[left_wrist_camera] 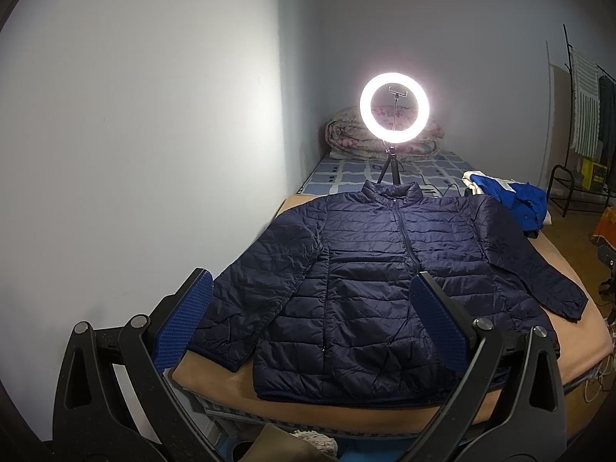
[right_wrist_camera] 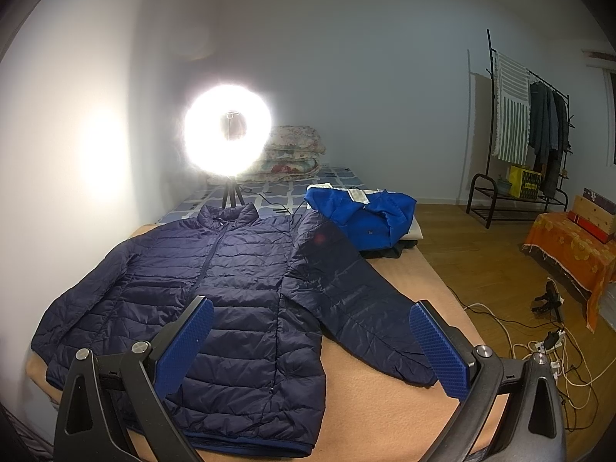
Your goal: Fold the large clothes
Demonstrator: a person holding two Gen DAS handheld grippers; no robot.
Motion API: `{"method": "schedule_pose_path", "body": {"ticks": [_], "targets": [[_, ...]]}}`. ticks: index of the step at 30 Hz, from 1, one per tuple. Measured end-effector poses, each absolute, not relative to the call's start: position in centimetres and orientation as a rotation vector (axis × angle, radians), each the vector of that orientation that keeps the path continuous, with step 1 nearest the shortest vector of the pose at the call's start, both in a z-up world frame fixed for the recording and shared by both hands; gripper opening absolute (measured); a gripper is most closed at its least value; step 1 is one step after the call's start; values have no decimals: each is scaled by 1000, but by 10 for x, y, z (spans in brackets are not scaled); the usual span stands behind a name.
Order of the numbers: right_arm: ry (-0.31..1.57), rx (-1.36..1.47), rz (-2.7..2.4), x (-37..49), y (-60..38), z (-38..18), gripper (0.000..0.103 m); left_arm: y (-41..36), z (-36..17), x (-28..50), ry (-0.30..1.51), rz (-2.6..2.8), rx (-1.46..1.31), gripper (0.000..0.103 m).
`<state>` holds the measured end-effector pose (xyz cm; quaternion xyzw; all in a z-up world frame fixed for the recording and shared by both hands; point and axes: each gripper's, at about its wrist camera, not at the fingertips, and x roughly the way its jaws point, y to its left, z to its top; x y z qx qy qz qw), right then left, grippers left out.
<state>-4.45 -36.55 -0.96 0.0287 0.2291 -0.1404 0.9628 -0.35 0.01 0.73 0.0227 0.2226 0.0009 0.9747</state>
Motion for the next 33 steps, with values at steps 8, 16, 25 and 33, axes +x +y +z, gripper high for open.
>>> {"method": "schedule_pose_path", "body": {"ticks": [8,16,25,33], "targets": [[465,56,-284,-45,-363,-10,103,0,7,-4,449,6,47,103],[467,53,-272,-41,-360,-10,103,3,5,1,451,14,46,103],[472,55,-241,-31,-351,-9,103,13,-4,4,457,37,50,103],[471,5,-169,-12,-319,-6,103,31,-17,6,474,70,51,103]]}}
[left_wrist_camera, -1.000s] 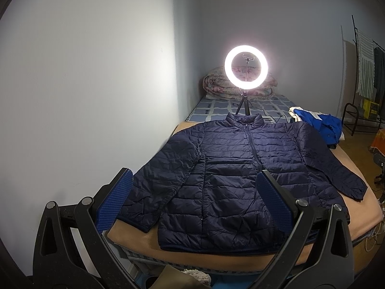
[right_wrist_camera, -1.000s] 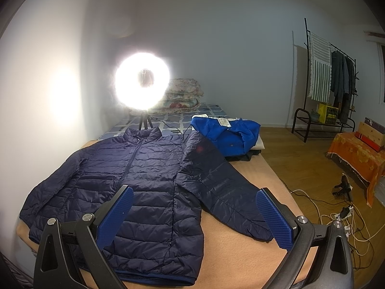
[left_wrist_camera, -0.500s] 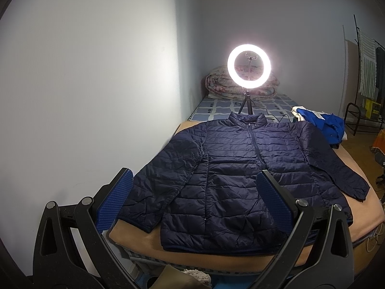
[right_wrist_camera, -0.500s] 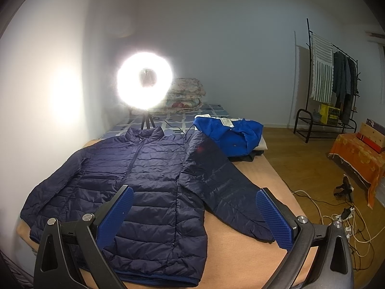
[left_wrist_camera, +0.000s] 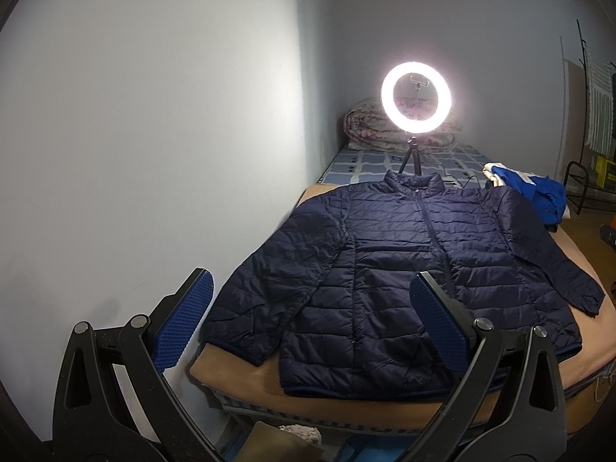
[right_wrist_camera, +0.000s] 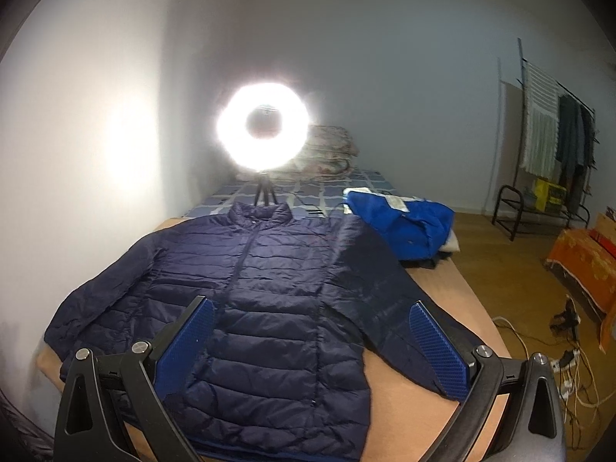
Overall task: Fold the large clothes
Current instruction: 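Reach the right gripper to a jacket sleeve cuff and close on it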
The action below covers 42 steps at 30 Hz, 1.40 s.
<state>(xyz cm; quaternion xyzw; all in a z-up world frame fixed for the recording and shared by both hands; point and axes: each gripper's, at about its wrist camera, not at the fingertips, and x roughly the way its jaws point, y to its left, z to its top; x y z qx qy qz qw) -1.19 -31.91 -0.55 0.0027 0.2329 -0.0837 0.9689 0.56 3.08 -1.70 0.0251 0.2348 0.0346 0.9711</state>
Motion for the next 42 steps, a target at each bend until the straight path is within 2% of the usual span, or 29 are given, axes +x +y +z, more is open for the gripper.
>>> {"method": "schedule_pose_path", "body": {"ticks": [19,27,30,36,38,42], "targets": [[499,-116,175,70,-191,-19,102,96,-56,-12,544,178,8,103],[536,-262,405,112,-107,-36,97,117,-80,-34,597,208,-40,103],[561,-297,500,124,-73,-47,92,123,-93,-44,635,214,-66,103],[683,-364,729,150,-1,-84,76,128,-109,-54,673,218,-69,103],[754,-381,810,156,22,-101,67,132,-112,-55,685,215,-83,103],[879,-447,949,156,67,-137,62,140,-116,-59,694,219,-119,103]]}}
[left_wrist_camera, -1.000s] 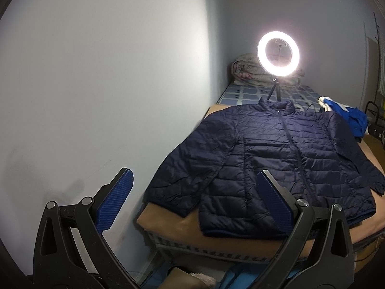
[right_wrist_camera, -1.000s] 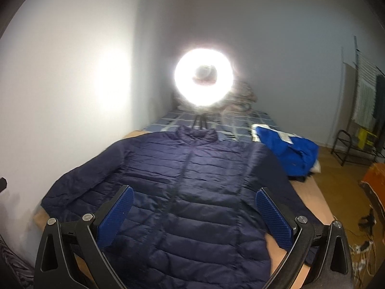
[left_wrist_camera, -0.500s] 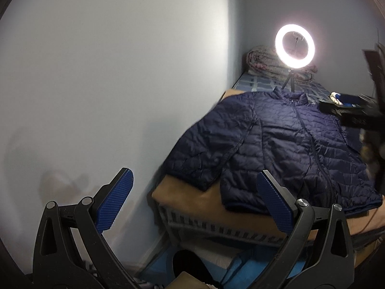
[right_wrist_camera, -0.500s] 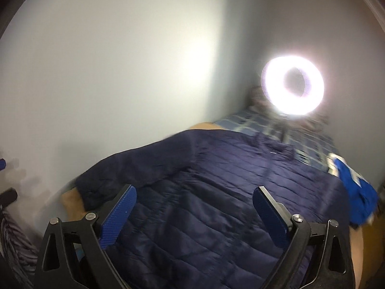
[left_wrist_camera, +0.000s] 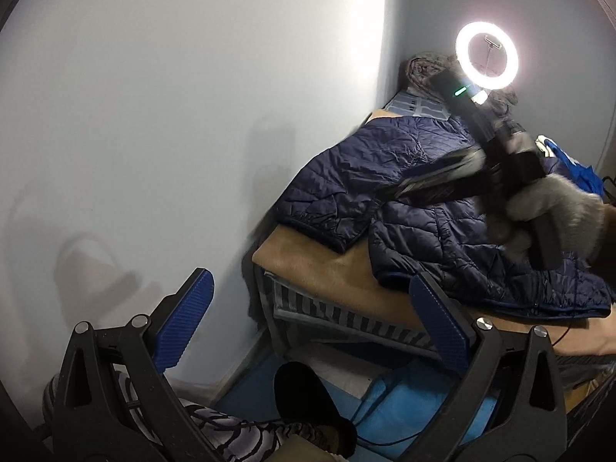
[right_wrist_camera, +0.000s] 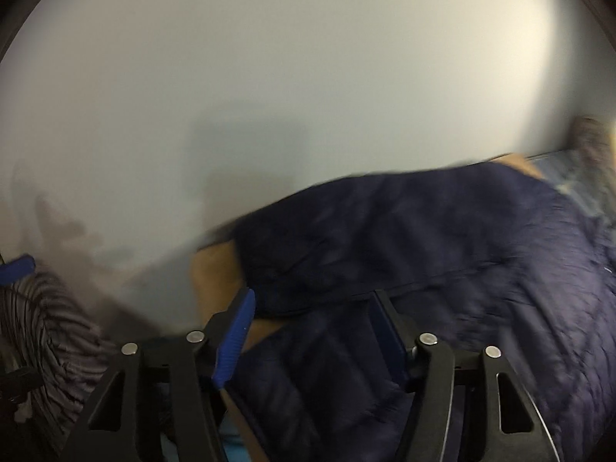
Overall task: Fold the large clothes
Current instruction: 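Reach the right gripper to a jacket sleeve cuff and close on it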
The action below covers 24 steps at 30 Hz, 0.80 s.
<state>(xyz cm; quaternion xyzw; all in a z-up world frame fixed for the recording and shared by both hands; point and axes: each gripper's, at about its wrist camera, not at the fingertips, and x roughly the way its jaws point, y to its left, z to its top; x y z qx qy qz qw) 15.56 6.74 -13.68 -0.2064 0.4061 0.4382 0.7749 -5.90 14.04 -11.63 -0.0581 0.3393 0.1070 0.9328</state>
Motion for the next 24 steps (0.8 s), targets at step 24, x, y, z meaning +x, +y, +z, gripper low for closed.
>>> {"method": "schedule_pose_path", "body": {"ticks": [24], "targets": [[1014,-662,1043,145,159,-255,23,144,-114,-33,682,192,-102,103]]}}
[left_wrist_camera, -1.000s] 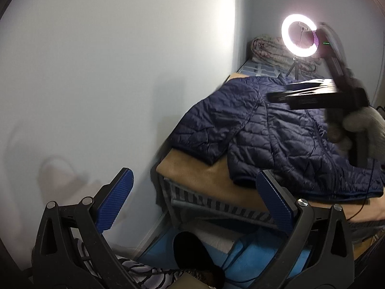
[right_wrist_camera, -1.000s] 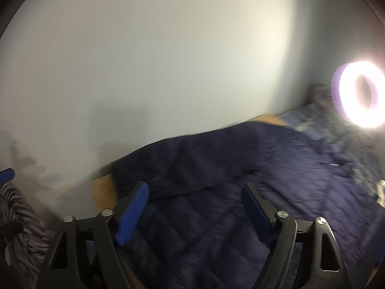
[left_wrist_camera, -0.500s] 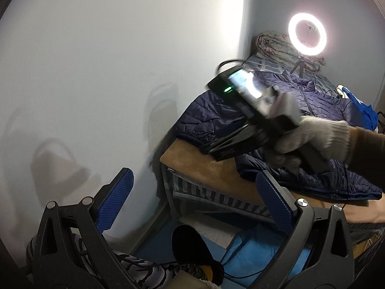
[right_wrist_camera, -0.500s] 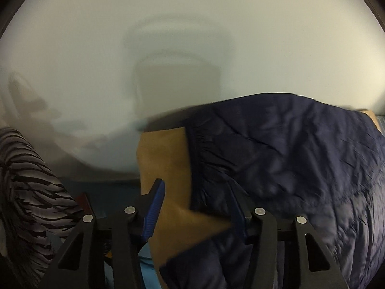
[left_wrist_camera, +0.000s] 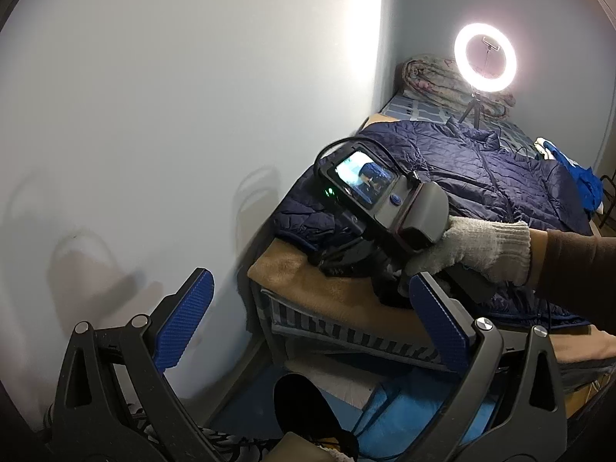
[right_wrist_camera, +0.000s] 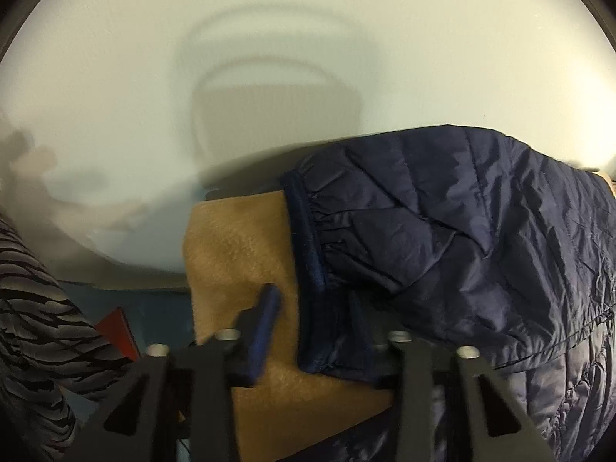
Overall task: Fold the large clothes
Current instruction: 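Reach the right gripper to a jacket sleeve cuff and close on it, then carry the held sleeve across the jacket front and open the right gripper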
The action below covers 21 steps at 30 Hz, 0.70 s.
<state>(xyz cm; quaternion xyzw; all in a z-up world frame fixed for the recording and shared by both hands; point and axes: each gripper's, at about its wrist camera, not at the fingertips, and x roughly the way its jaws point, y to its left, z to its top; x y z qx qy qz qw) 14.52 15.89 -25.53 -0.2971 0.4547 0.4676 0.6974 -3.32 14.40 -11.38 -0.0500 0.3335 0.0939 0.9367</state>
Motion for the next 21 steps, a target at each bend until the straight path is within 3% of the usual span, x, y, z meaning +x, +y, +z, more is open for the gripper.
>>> {"method": "schedule_pose_path", "body": {"ticks": [2,6,21], "targets": [[1045,-604,1034,155,149,-253,9,140,-112,-28,677,181,-91,103],[1077,-454,1034,171,128,-243,7,132,-103,-18,649,159,-47,103],[890,14,794,257,-56,-140,7,66,-38,80,564,-28,20,103]]}}
